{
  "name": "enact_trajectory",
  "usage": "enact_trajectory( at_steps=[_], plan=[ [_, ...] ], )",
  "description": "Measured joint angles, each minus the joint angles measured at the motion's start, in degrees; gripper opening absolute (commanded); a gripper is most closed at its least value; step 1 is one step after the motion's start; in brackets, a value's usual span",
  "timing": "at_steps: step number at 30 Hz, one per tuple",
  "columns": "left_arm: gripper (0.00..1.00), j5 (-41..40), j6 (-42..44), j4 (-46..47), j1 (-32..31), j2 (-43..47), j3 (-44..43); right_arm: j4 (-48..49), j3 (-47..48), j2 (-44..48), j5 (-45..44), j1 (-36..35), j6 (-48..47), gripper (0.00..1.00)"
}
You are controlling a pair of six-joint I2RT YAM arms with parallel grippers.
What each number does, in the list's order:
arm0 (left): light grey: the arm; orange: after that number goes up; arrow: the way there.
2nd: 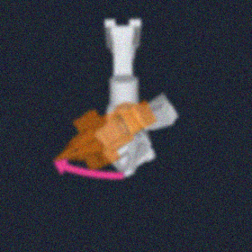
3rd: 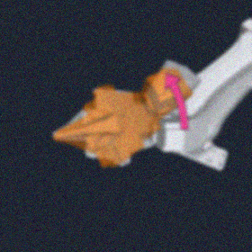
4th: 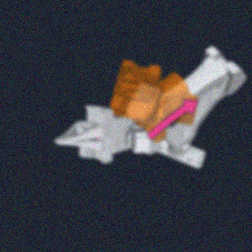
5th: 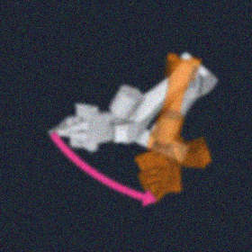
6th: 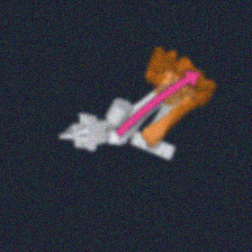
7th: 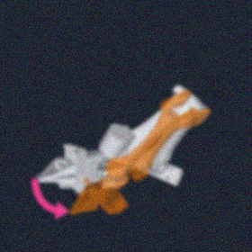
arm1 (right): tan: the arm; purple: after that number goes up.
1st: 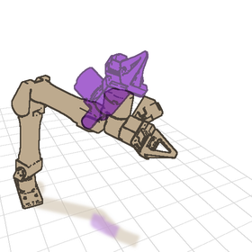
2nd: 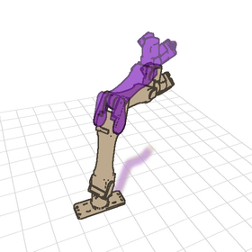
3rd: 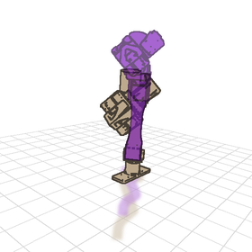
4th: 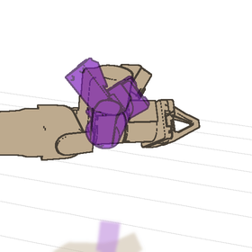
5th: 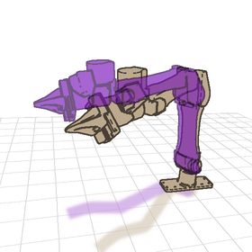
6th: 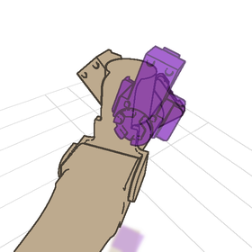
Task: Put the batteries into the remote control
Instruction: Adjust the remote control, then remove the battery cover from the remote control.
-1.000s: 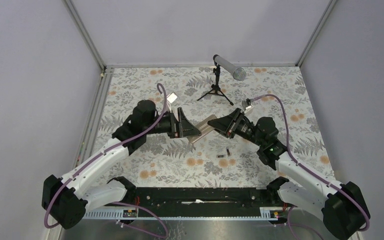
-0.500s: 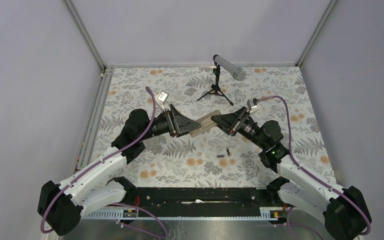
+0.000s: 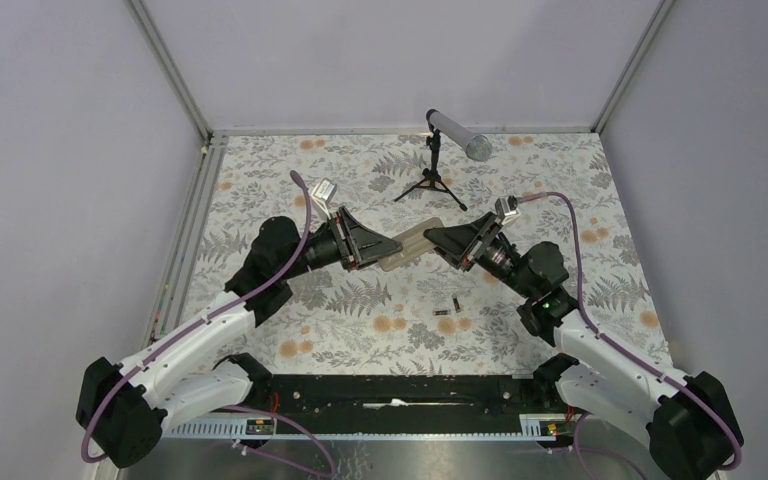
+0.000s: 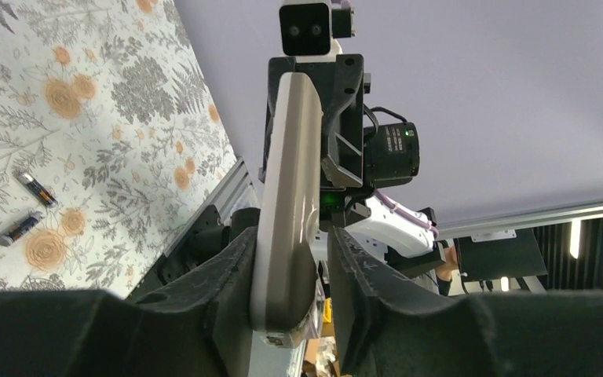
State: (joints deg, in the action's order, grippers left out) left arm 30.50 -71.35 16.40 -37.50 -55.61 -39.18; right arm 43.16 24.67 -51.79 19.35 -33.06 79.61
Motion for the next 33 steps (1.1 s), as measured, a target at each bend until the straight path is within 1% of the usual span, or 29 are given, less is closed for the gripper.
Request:
enact_trajectory(
  at_steps=[3, 4, 5, 6, 9, 10, 11, 12, 14, 15, 17, 19, 20, 23, 24, 25, 28, 30, 33],
  plan=[
    [0.16, -0.96, -0.59, 0.31, -0.09, 0.02, 0.0, 1.14, -0.02, -0.11, -0.33, 0.0, 0.98, 0.22],
    [0.08, -1.09, -0.81, 0.59, -0.13, 0.04, 0.0, 1.36, -0.02, -0.22, -0.42, 0.0, 1.16, 0.23],
    [0.0, -1.25, -1.11, 0.92, -0.2, 0.11, 0.0, 1.68, -0.02, -0.42, -0.39, 0.0, 1.44, 0.27],
    [0.0, -1.42, -1.29, 1.14, -0.24, 0.2, 0.0, 2.25, -0.02, -0.63, -0.35, 0.0, 1.66, 0.37],
    [0.0, -1.75, -1.07, 0.87, -0.26, 0.28, 0.0, 2.47, -0.02, -0.96, -0.26, 0.0, 1.73, 0.91],
    [0.0, -1.75, -0.42, 0.57, -0.26, 0.28, -0.02, 1.68, 0.0, -0.98, -0.17, 0.02, 1.29, 0.98],
    [0.0, -1.68, 0.63, -0.35, -0.2, 0.33, -0.24, -0.07, 0.15, -0.85, -0.04, 0.0, 0.31, 0.99],
    [0.0, -1.31, 2.56, -2.36, 0.11, 0.35, -0.92, -2.97, 0.52, -0.5, -0.07, 0.02, -1.31, 1.0],
    [0.0, -0.02, 8.11, -9.05, 1.27, 0.31, -3.61, -14.97, 3.15, 1.44, -1.33, 0.04, -7.39, 0.99],
    [0.0, 0.76, 11.13, -12.68, 2.21, 0.2, -5.31, -19.23, 4.33, 2.54, -2.21, 0.04, -9.94, 0.94],
    [0.0, 2.69, 17.77, -19.43, 4.28, -0.35, -9.01, -29.49, 7.63, 5.46, -4.0, 0.07, -16.33, 0.79],
    [0.0, 4.42, 23.17, -24.24, 5.68, -0.85, -11.45, -35.28, 10.08, 7.76, -4.7, 0.07, -21.18, 0.66],
    [0.0, 5.51, 26.47, -27.17, 6.19, -1.29, -12.59, -37.42, 11.1, 8.79, -4.24, 0.07, -23.45, 0.57],
    [0.0, 8.81, 31.95, -32.39, 6.43, -2.62, -13.33, -38.73, 11.74, 10.01, 0.22, 0.07, -27.34, 0.39],
    [0.0, 9.97, 33.11, -33.92, 6.43, -3.06, -13.27, -38.56, 11.72, 9.86, 2.19, 0.07, -27.58, 0.35],
    [0.0, 10.82, 33.94, -34.93, 6.4, -3.34, -13.14, -38.12, 11.69, 9.35, 3.93, 0.07, -27.82, 0.34],
    [0.0, 12.81, 35.65, -37.05, 6.4, -3.43, -12.81, -36.7, 11.69, 7.02, 6.82, 0.07, -27.78, 0.33],
    [0.0, 13.42, 36.04, -37.38, 6.4, -3.41, -12.81, -36.59, 11.69, 5.4, 7.58, 0.07, -27.74, 0.37],
    [0.0, 13.94, 36.2, -37.38, 6.4, -3.39, -12.79, -37.07, 11.69, 3.74, 8.2, 0.07, -27.8, 0.38]
  ],
)
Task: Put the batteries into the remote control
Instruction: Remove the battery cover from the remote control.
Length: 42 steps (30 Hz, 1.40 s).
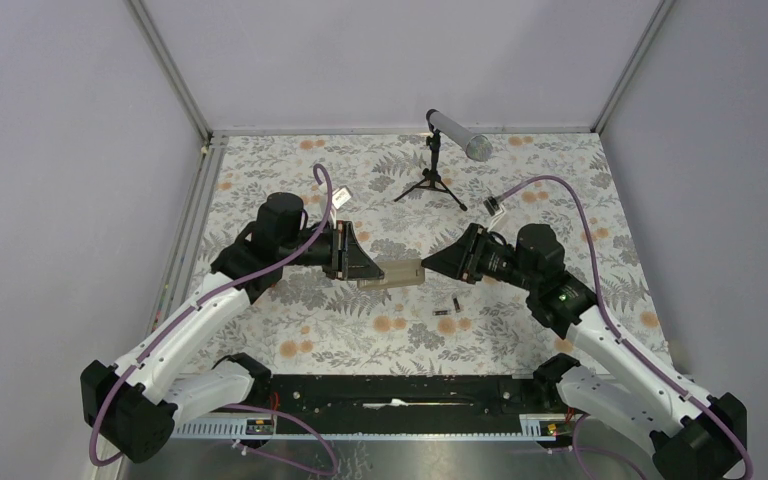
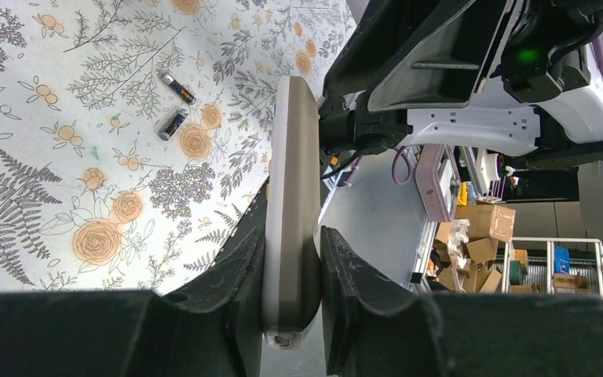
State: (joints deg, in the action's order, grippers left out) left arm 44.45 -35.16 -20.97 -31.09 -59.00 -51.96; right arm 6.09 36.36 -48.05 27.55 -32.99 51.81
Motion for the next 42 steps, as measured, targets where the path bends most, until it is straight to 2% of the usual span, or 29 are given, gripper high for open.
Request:
enact_trajectory(
  at_steps=[2, 5, 7, 11, 16, 19, 37, 42],
  plan=[
    [0.0, 0.0, -0.22, 0.04, 0.0, 0.0, 0.04, -0.44, 0.0, -0.39, 0.42, 0.0, 0.02, 0.33],
    [0.0, 0.02, -1.11, 0.11, 0.0, 0.0, 0.09, 0.5, -0.04, -0.55, 1.53, 0.0, 0.48, 0.13],
    [0.0, 0.02, -1.92, 0.55, 0.0, 0.0, 0.28, 1.6, -0.11, -0.59, 2.36, 0.0, 1.11, 0.11],
    [0.0, 0.02, -3.21, 1.42, 0.0, -0.13, 0.76, 2.71, -0.13, -1.22, 3.37, 0.0, 1.77, 0.14],
    [0.0, 0.0, -4.35, 1.81, 0.0, -0.37, 0.79, 2.19, -0.24, -2.34, 3.45, 0.0, 1.66, 0.32],
    [0.0, -0.02, -4.9, 2.14, 0.0, -0.37, 0.79, 1.53, -0.26, -2.38, 3.37, 0.0, 1.18, 0.35],
    [0.0, 0.04, -7.91, 5.49, 0.42, -1.36, 1.81, 1.14, -0.22, -4.04, 2.49, 0.0, -0.17, 0.35],
    [0.0, 0.15, -10.03, 8.57, 0.7, -0.61, 3.61, 6.16, -1.18, -5.55, 5.09, 0.04, 1.11, 0.34]
  ],
)
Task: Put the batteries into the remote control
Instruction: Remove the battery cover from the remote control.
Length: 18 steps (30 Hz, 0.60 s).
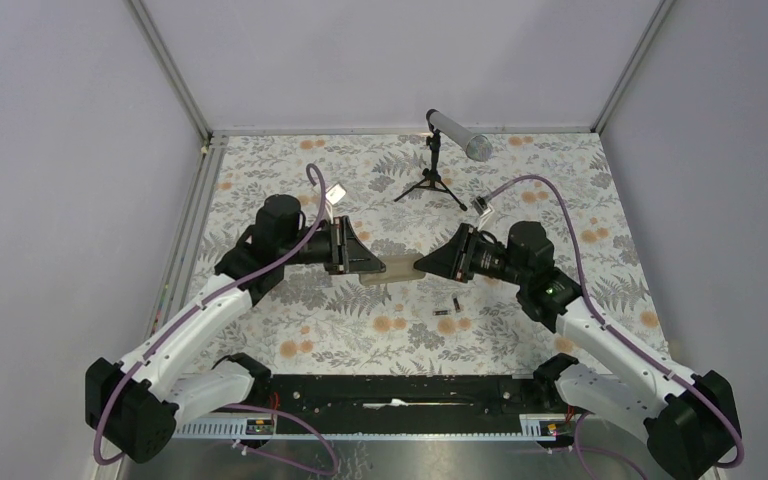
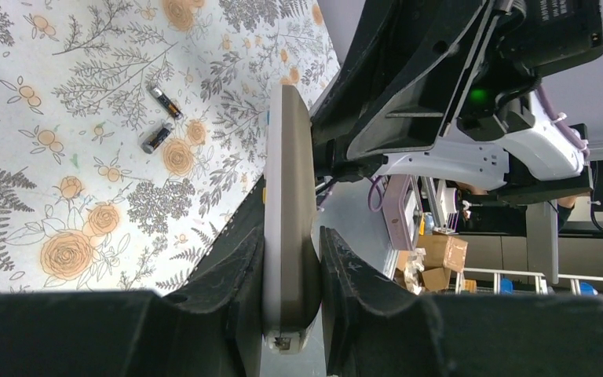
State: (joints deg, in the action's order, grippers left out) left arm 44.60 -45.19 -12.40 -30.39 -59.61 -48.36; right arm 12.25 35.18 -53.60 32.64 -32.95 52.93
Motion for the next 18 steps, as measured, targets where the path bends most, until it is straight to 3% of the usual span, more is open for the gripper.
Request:
enact_trajectory(
  at_steps=[7, 18],
  plan=[
    [0.0, 0.24, -0.5, 0.63, -0.02, 1.01, 0.24, 7.32, -1.92, -0.9, 3.06, -0.15, 2.99, 0.31],
    [0.0, -0.87, 4.11, -4.15, -0.13, 0.92, -0.81, -4.7, 0.55, 0.87, -3.3, -0.48, -2.01, 0.31]
  ],
)
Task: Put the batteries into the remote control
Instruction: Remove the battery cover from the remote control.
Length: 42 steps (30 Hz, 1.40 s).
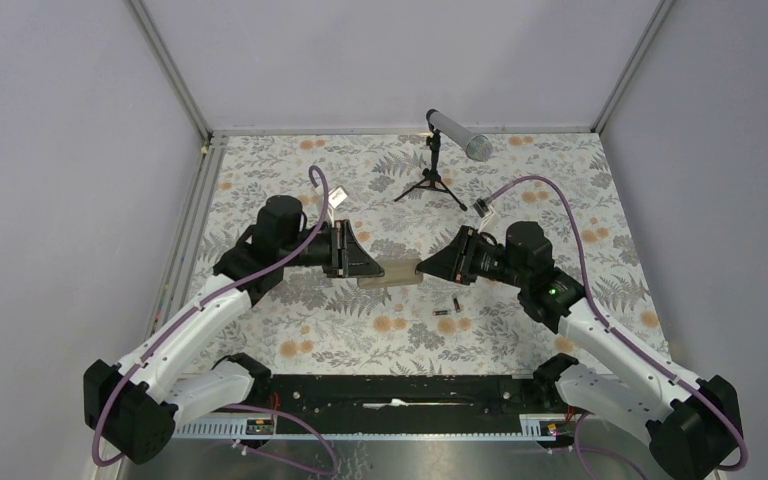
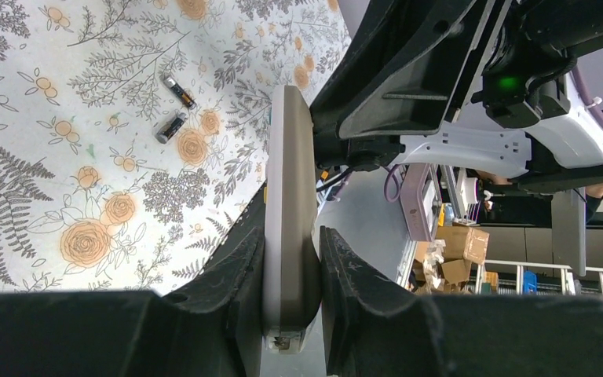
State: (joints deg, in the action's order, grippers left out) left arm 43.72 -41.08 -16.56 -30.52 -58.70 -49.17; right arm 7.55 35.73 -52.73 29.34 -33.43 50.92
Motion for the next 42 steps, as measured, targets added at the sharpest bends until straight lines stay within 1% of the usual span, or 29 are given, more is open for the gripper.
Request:
enact_trajectory(
  at_steps=[8, 11, 13, 15, 20, 28, 37, 42],
  plan=[
    [0.0, 0.22, -0.59, -0.17, 0.0, -0.33, 0.0, -0.55, 0.0, -0.17, -1.22, 0.0, -0.68, 0.31],
    [0.0, 0.13, -2.21, 0.37, 0.02, -0.33, 0.0, 1.92, -0.26, -0.35, -0.57, 0.04, 0.13, 0.3],
    [0.0, 0.15, -3.21, 0.87, 0.02, -0.33, 0.02, 4.79, -0.83, -0.31, 0.37, 0.04, 1.14, 0.29],
    [0.0, 0.04, -4.13, 1.64, 0.02, -0.33, 0.02, 5.68, -0.96, -0.31, 0.79, 0.04, 1.55, 0.27],
    [0.0, -0.26, -5.57, 2.89, 0.04, -0.42, 0.02, 5.07, -0.94, -0.22, 0.98, 0.04, 1.16, 0.26],
    [0.0, -0.33, -6.21, 2.91, -0.22, -1.18, 0.02, 0.63, -0.55, 1.42, -2.01, -0.07, -1.51, 0.27],
    [0.0, -0.44, -6.49, 3.19, -0.15, -1.44, 0.02, 1.42, -0.57, 0.94, -2.73, -0.07, -1.64, 0.27],
    [0.0, -0.63, -8.02, 3.61, 0.11, -1.44, 0.02, 3.32, -0.81, 0.07, -2.71, -0.04, -1.55, 0.27]
  ],
)
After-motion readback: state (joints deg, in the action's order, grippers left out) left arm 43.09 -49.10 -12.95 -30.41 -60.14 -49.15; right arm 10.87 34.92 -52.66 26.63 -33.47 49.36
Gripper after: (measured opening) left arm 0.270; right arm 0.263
